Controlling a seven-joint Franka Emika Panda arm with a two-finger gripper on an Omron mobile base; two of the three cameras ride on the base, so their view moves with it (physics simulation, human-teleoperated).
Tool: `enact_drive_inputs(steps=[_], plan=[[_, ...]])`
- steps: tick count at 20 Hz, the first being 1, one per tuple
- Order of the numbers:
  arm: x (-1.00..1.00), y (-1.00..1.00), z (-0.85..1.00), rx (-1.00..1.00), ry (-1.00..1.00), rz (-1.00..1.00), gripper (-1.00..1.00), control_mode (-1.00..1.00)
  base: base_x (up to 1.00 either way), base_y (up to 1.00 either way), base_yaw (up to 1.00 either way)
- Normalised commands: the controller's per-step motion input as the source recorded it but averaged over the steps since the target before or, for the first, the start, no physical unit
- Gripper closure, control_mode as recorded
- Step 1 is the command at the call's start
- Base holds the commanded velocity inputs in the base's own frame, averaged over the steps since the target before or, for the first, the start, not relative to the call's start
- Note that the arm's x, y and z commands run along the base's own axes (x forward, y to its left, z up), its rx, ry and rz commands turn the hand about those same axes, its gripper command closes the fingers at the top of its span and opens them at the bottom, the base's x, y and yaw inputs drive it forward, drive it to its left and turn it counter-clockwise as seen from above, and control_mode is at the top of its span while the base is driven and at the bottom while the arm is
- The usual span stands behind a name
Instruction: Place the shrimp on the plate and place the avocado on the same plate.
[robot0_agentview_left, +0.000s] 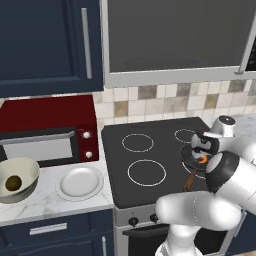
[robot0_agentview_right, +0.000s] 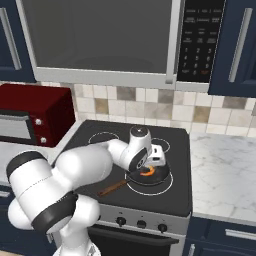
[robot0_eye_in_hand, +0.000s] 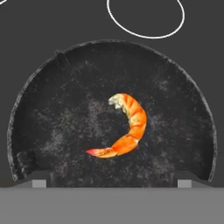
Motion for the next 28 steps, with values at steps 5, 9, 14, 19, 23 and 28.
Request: enact_drive_inputs(steps=[5, 9, 14, 19, 23, 28], plan=[[0.21, -0.11, -0.01, 0.00, 0.00, 0.00, -1.00, -1.00, 0.00, 0.00, 0.00], [0.17, -0.08, -0.01, 0.00, 0.00, 0.00, -1.00, -1.00, 0.00, 0.00, 0.00], [0.07, -0.01, -0.06, 0.00, 0.00, 0.00, -1.00, -1.00, 0.00, 0.00, 0.00], [0.01, 0.00, -0.11, 0.00, 0.00, 0.00, -1.00, -1.00, 0.00, 0.00, 0.00], [0.03, 0.00, -0.16, 0.00, 0.00, 0.00, -1.00, -1.00, 0.00, 0.00, 0.00], [0.07, 0.00, -0.12, 0.00, 0.00, 0.00, -1.00, -1.00, 0.00, 0.00, 0.00]])
